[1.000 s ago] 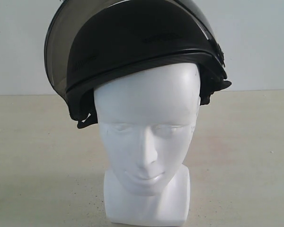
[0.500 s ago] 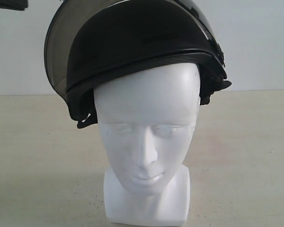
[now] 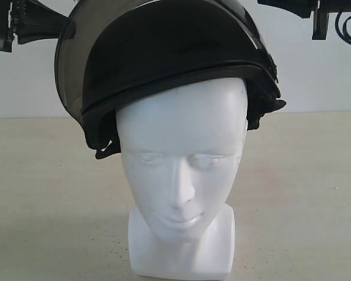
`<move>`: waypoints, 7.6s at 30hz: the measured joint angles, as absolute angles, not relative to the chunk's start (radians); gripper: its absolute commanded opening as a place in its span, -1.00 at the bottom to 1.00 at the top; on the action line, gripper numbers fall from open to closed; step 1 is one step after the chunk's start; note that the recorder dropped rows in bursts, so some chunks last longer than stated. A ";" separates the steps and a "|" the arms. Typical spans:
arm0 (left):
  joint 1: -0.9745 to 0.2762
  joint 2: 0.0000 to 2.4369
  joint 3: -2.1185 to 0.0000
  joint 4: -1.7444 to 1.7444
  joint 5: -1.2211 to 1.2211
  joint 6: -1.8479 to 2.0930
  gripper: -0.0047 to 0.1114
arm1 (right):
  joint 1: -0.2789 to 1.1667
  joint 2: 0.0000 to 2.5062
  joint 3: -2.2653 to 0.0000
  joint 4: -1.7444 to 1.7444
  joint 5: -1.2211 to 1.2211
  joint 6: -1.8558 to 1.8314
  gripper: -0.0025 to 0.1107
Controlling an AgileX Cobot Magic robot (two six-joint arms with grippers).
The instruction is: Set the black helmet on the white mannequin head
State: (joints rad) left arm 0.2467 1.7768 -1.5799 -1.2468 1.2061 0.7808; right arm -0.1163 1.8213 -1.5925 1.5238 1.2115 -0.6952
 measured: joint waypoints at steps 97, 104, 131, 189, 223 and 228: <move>-0.010 1.525 -1.378 -1.277 1.094 0.759 -0.84 | 0.168 1.595 -1.553 1.252 1.146 -0.537 -0.96; -0.015 1.504 -1.366 -1.281 1.105 0.748 -0.84 | 0.169 1.548 -1.553 1.174 1.146 -0.496 -0.96; -0.095 1.347 -1.224 -1.242 1.228 0.692 -0.84 | 0.215 1.326 -1.314 1.129 1.189 -0.471 -0.96; -0.102 1.103 -0.994 -1.176 1.222 0.683 -0.84 | 0.230 1.155 -1.105 0.967 1.248 -0.455 -0.96; 0.108 1.292 -1.033 -1.099 1.047 0.705 -0.84 | 0.223 1.071 -1.105 0.589 0.935 -0.204 -0.96; 0.108 1.297 -1.033 -1.113 1.056 0.730 -0.84 | 0.223 1.112 -1.105 0.611 0.930 -0.221 -0.96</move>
